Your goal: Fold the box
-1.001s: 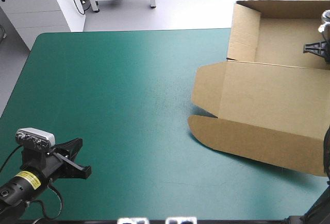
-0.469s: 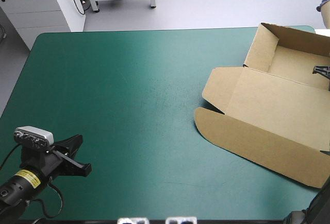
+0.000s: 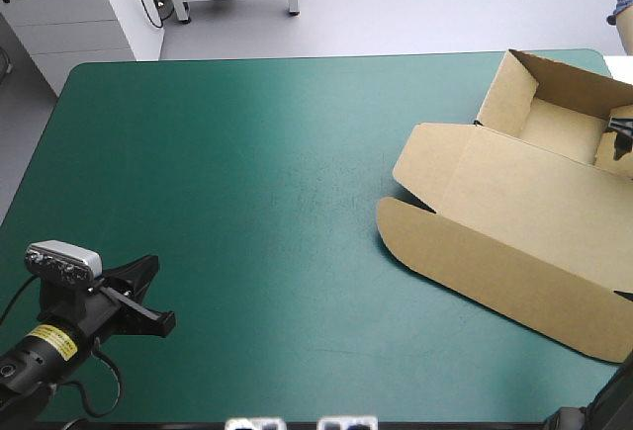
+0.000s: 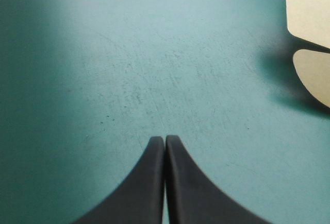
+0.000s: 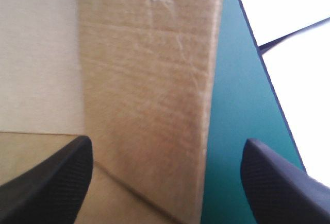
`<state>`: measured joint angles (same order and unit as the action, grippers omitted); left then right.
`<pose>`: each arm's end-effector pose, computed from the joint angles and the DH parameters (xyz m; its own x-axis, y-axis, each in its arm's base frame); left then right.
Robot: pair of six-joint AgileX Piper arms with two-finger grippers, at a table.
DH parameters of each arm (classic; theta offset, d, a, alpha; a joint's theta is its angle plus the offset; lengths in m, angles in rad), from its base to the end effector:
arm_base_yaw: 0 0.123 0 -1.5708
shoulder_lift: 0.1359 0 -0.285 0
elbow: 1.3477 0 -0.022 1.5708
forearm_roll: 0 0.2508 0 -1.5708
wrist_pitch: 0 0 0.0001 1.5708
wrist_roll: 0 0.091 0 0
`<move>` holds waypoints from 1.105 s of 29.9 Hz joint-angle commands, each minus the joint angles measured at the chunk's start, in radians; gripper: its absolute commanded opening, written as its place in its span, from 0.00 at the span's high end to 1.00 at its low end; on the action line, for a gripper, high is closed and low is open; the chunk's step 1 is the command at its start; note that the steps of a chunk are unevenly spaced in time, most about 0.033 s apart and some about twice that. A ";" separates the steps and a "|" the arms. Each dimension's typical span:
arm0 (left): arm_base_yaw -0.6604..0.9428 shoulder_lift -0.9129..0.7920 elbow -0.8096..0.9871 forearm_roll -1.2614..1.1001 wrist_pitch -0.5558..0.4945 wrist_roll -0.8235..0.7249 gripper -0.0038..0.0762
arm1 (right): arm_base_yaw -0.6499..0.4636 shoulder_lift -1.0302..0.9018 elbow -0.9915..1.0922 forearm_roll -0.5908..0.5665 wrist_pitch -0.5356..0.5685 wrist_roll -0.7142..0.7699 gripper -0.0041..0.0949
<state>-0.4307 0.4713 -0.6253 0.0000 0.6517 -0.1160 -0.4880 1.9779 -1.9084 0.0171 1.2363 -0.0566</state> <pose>0.0796 -0.0366 0.3305 -0.4085 0.0603 -0.9108 0.3727 0.9218 -0.1061 0.3796 -0.1998 0.3080 -0.8516 0.3944 -0.3453 0.4210 0.9070 -0.0024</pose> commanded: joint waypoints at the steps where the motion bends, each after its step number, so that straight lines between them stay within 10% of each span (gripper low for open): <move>1: -0.003 0.009 -0.027 -0.008 -0.076 -0.007 0.96 | -0.006 -0.172 -0.027 0.097 0.017 -0.018 0.18; 4: -0.003 0.009 -0.025 -0.010 -0.076 -0.007 0.96 | 0.008 -0.284 -0.027 0.230 0.017 -0.058 0.31; 11: -0.003 0.009 -0.025 -0.010 -0.076 -0.009 0.96 | 0.267 -0.475 0.035 0.251 0.015 -0.114 0.96; 20: -0.003 0.009 0.030 -0.016 -0.085 -0.009 0.96 | 0.730 -0.611 0.275 -0.177 0.002 -0.008 0.96; 33: -0.003 0.009 0.164 -0.063 -0.216 -0.005 0.96 | 0.763 -1.156 0.937 -0.050 -0.500 -0.067 0.96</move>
<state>-0.4307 0.4713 -0.4360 -0.0423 0.5623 -0.1160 0.2751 0.9300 -1.0365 -0.0263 0.8495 -0.1121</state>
